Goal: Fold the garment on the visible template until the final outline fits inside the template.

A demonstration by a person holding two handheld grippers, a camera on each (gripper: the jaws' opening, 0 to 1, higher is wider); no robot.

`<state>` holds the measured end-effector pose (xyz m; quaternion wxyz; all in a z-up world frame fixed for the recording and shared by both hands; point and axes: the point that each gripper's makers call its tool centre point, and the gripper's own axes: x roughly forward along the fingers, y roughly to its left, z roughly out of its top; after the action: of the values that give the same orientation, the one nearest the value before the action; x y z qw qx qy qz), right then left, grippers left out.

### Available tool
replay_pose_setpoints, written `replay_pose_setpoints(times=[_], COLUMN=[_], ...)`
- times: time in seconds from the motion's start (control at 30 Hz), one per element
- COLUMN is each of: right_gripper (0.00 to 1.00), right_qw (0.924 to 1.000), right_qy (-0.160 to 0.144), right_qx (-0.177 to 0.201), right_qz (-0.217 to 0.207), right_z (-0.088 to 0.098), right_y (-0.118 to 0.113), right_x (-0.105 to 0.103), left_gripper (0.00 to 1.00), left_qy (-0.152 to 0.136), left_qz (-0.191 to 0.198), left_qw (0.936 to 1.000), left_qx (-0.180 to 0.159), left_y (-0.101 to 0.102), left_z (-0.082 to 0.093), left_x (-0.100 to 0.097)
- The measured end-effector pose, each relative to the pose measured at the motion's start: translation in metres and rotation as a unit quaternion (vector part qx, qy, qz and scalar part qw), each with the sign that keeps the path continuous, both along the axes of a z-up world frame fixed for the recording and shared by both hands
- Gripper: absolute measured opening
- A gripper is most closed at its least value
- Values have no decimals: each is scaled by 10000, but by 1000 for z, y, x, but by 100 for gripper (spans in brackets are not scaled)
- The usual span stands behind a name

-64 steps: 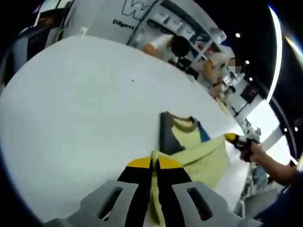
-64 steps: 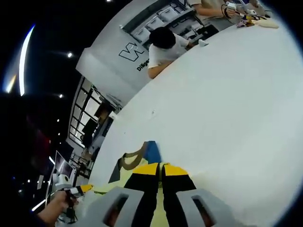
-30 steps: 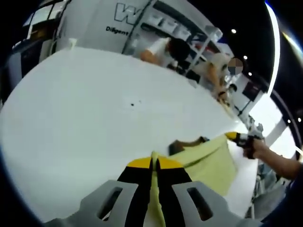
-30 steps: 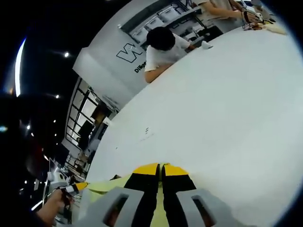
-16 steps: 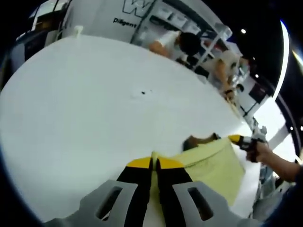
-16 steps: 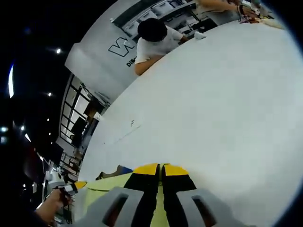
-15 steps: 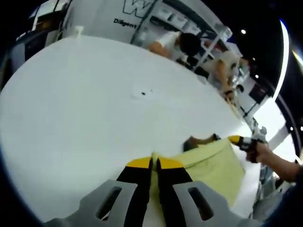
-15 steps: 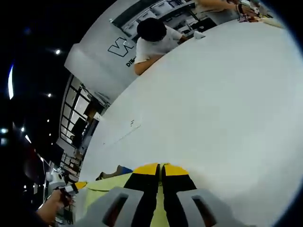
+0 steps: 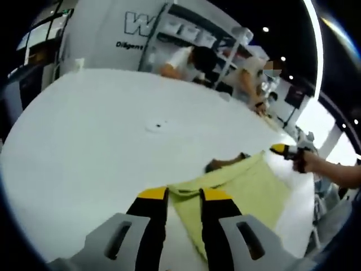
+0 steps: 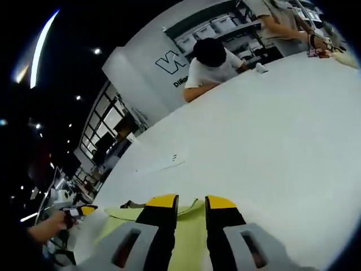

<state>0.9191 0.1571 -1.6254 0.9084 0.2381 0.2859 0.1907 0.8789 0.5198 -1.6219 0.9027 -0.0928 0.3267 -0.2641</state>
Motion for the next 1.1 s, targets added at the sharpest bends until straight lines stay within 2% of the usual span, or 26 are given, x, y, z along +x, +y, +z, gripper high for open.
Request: replay_pose_setpoints(times=[0.07, 0.1, 0.2, 0.27, 0.4, 0.43, 0.47, 0.5, 0.6, 0.63, 0.7, 0.73, 0.93, 1.1], right_gripper=[12, 11, 13, 13, 9, 8, 7, 6, 3, 0, 0, 0, 0, 0], right_qw=[9991, 9968, 9934, 9866, 9772, 9723, 9719, 9741, 9700, 9670, 9675, 9692, 9663, 9665], right_qy=[-60, -132, -227, -319, -452, -506, -505, -393, -262, -319, -535, -458, -528, -597], right_qx=[-323, -506, -590, -830, -1268, -1402, -1372, -1332, -1669, -1699, -1683, -1667, -1792, -1799], right_qz=[279, 607, 953, 1366, 1642, 1798, 1845, 1787, 1745, 1870, 1809, 1755, 1770, 1729], right_z=[-4, -6, -8, -12, -19, -26, -28, -37, -51, -55, -46, -51, -50, -53], right_y=[6, 17, 38, 61, 75, 89, 96, 106, 107, 112, 113, 111, 105, 101], right_x=[-10, -22, -36, -51, -55, -56, -56, -56, -60, -66, -71, -77, -92, -116], left_gripper=[18, 18, 16, 15, 14, 12, 10, 9, 1, 0, 0, 0, 0, 0], left_qy=[-104, -148, -223, -189, -97, -108, -107, -63, 20, 180, -17, 6, -139, -216], left_qz=[-273, -381, -666, -805, -832, -819, -813, -840, -825, -770, -804, -803, -949, -1021], left_qw=[9995, 9991, 9975, 9965, 9964, 9965, 9966, 9962, 9944, 9937, 9937, 9938, 9915, 9903], left_qx=[102, 138, 113, 137, 159, 105, 95, 232, 667, 796, 783, 770, 879, 914], left_y=[-12, -21, -43, -60, -73, -84, -89, -98, -94, -93, -87, -86, -83, -83], left_z=[0, 0, -2, -8, -18, -24, -26, -34, -47, -54, -60, -60, -57, -56], left_x=[-11, -17, -32, -39, -41, -39, -38, -39, -43, -48, -49, -55, -73, -95])
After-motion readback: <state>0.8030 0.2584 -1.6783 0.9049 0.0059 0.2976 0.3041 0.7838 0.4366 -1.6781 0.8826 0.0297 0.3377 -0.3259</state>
